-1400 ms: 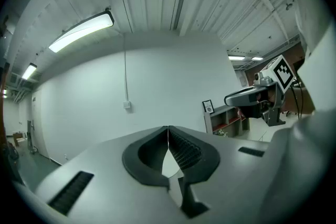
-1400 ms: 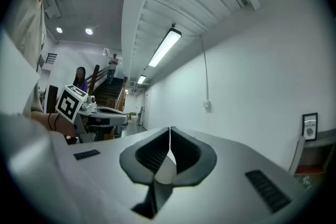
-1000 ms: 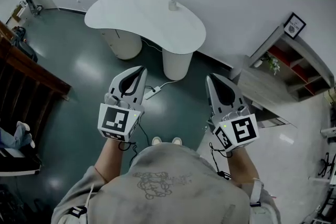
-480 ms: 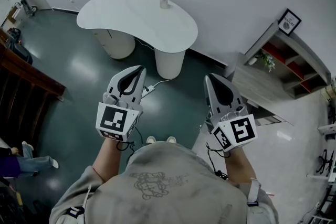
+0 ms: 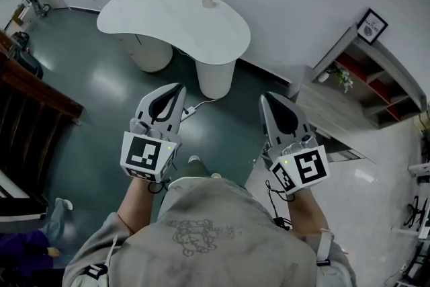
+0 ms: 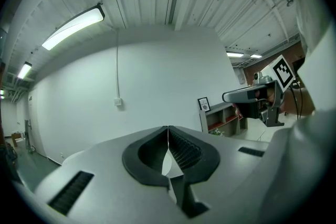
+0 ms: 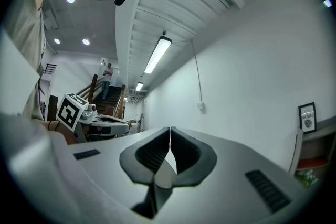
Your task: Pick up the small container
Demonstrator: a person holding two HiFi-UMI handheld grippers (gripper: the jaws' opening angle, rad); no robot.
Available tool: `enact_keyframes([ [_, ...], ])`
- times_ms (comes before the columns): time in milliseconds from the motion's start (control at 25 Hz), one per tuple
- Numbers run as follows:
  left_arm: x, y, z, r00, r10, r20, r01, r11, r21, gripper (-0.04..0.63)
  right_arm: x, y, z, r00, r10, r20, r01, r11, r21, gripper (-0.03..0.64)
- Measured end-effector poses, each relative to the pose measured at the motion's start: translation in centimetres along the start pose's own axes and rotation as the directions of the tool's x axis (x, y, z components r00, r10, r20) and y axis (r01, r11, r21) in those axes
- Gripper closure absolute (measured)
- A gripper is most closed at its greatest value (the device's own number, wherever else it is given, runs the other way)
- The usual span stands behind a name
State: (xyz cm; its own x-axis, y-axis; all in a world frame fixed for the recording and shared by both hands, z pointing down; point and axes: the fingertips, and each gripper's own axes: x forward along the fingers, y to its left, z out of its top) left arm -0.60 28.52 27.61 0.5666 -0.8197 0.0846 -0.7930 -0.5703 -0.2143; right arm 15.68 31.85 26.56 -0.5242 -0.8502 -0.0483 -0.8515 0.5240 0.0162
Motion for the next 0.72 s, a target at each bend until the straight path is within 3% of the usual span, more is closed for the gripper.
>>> enact_keyframes([
  [280, 0.4, -0.3, -0.5, 1.000, 0.012, -0.001, -0.012, 1.000, 0.016, 0.577, 0.1, -0.7, -0.8, 1.000, 0.010, 0.009, -0.010, 1.000, -0.006, 0.586],
  [440, 0.8, -0.1, -0.4, 1.000, -0.002, 0.027, 0.003, 1.000, -0.028, 0.577, 1.0, -0.8, -1.0, 0.999, 0.021, 0.027, -0.021, 1.000, -0.013, 0.586],
  [720, 3.2, 2.0, -1.2, 0.999, -0.016, 0.041, 0.017, 0.999, -0.040, 0.577, 4.5, -1.4, -1.7, 0.999, 0.033, 0.028, -0.032, 0.999, -0.022, 0.586],
])
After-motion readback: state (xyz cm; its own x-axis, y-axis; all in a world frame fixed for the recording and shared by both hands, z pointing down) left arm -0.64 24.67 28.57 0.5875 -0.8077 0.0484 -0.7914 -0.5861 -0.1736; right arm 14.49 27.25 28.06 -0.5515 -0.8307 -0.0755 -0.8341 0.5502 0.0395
